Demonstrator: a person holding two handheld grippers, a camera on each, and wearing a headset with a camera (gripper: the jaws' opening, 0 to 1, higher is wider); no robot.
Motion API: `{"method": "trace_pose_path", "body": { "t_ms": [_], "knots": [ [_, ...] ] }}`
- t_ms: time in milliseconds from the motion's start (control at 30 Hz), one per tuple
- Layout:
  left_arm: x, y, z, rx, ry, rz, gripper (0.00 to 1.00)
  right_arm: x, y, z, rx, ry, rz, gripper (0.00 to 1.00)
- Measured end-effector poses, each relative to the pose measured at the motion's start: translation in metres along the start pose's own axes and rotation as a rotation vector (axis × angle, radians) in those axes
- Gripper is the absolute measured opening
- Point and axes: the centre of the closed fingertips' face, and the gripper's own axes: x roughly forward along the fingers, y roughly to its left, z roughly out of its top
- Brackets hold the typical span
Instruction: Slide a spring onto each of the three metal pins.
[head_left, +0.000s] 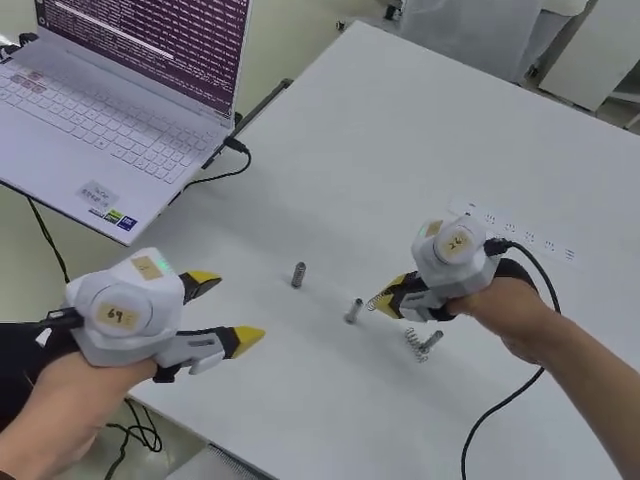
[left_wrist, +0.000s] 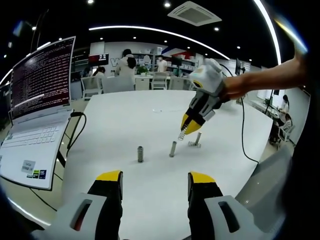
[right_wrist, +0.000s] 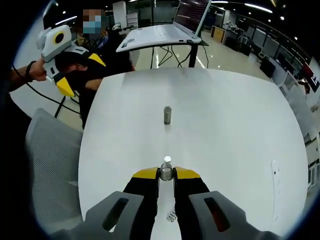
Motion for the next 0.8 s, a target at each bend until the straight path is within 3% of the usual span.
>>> {"method": "trace_pose_path", "body": {
  "t_ms": [800],
  "knots": [
    [-0.001,0.014,-0.002,-0.026,-0.005,0.012,0.47,0.024,0.001,0.005,-0.061,0.062,0.042,0.09]
  ]
}}
